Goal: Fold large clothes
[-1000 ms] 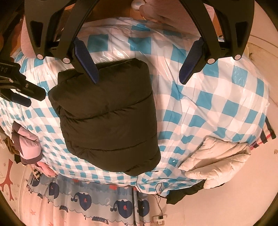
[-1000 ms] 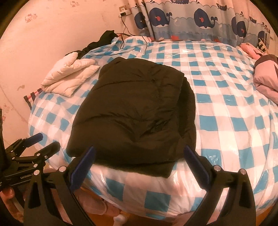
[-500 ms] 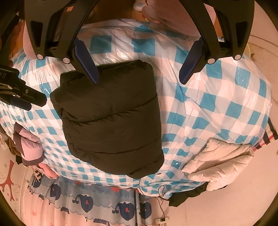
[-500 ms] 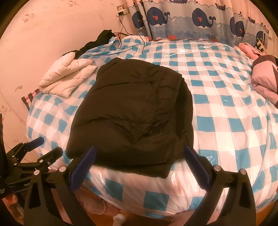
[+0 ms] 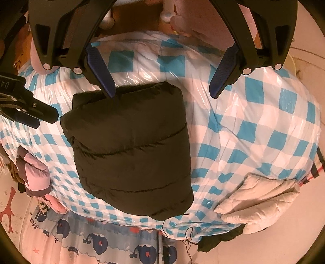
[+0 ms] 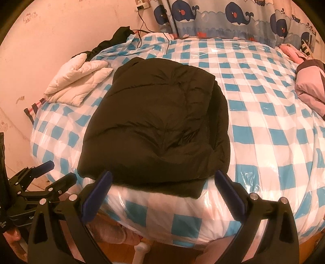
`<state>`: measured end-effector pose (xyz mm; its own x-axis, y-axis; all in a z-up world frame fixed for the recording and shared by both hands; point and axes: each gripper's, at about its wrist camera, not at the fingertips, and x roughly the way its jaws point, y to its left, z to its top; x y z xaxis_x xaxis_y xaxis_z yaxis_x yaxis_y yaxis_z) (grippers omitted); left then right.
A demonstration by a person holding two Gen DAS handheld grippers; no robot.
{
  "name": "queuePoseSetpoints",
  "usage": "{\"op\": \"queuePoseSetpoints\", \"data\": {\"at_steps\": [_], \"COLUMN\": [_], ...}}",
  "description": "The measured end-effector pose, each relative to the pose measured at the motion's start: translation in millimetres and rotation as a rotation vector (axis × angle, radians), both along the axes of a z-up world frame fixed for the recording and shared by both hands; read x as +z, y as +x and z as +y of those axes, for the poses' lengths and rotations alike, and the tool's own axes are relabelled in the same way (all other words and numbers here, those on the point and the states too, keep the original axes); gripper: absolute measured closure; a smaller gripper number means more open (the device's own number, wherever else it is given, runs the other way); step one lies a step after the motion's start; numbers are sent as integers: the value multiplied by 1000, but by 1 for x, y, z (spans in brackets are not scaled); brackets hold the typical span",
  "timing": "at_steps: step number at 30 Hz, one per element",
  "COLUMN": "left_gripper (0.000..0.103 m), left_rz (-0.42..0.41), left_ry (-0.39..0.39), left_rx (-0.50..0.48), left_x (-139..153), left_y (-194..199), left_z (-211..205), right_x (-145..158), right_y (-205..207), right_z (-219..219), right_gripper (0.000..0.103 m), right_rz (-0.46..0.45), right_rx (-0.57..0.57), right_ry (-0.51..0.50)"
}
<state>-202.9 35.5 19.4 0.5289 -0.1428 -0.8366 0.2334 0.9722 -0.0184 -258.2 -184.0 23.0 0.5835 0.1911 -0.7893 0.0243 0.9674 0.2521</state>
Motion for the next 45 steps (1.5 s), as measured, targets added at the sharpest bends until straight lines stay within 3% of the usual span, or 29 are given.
{"op": "queuePoseSetpoints", "data": {"at_steps": [11, 45], "left_gripper": [13, 13], "left_rz": [23, 15], "left_ry": [42, 47], "left_rx": [12, 12], "left_x": [-3, 2], "left_y": [-3, -10], "left_z": [2, 4], "right_x": [1, 2], "right_y": [-5, -8], "right_z": [5, 10], "right_gripper": [6, 6], "right_rz": [3, 5], "right_rx": [6, 3], "right_ry": [2, 4]}}
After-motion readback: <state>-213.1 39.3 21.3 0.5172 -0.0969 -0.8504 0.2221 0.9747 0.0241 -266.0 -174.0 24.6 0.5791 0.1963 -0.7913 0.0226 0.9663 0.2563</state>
